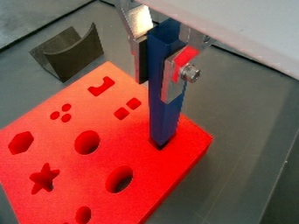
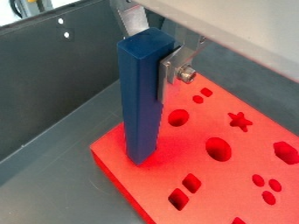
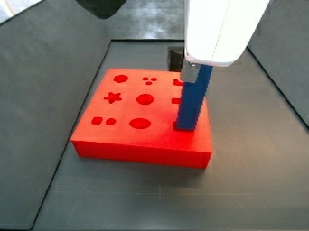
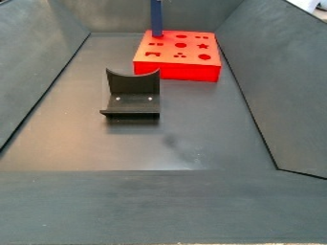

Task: Pick up the rectangle object. Move up. Place the rectangle object on the fixture. Regrasp the rectangle object. Move to above the board. Insert the rectangle object.
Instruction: Insert the rectangle object.

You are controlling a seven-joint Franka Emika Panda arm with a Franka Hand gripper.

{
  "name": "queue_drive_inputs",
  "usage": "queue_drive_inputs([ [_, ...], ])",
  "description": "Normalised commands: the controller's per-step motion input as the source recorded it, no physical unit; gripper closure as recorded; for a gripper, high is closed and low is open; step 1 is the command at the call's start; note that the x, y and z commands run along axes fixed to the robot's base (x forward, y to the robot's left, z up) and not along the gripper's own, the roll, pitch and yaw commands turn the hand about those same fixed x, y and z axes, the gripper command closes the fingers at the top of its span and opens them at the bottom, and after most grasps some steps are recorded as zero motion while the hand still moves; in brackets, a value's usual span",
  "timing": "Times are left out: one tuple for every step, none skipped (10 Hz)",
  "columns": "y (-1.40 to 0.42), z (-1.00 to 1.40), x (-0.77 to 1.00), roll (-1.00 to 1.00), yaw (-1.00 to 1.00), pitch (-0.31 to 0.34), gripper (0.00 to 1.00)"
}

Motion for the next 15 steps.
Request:
queue_drive_inputs([
  [0.00, -0.05, 0.00, 0.01, 0.00, 0.000, 1.00],
  [0.00, -0.02, 0.00, 0.00, 0.00, 0.000, 1.00],
  [0.00, -0.01, 0.00, 0.00, 0.00, -0.007, 1.00],
  [-0.01, -0.06, 0.00, 0.00, 0.00, -0.006, 1.00],
  [-0.10, -0.11, -0.03, 0.04, 0.00, 0.000, 1.00],
  [-0.19, -0.07, -0.04, 0.07, 0.00, 0.000, 1.00],
  [-0.17, -0.05, -0.02, 0.06, 0.00, 0.000, 1.00],
  [-0.07, -0.01, 0.00, 0.03, 0.00, -0.010, 1.00],
  [-0.02, 0.00, 0.00, 0.00, 0.00, -0.003, 1.00],
  [0.00, -0.02, 0.00, 0.00, 0.00, -0.010, 1.00],
  [0.00, -0.05, 0.00, 0.00, 0.00, -0.013, 1.00],
  [0.00, -0.08, 0.00, 0.00, 0.00, -0.011, 1.00],
  [0.00, -0.07, 0.00, 0.00, 0.00, 0.000, 1.00],
  [0.00, -0.07, 0.00, 0.01, 0.00, 0.000, 1.00],
  [0.00, -0.08, 0.00, 0.01, 0.00, 0.000, 1.00],
])
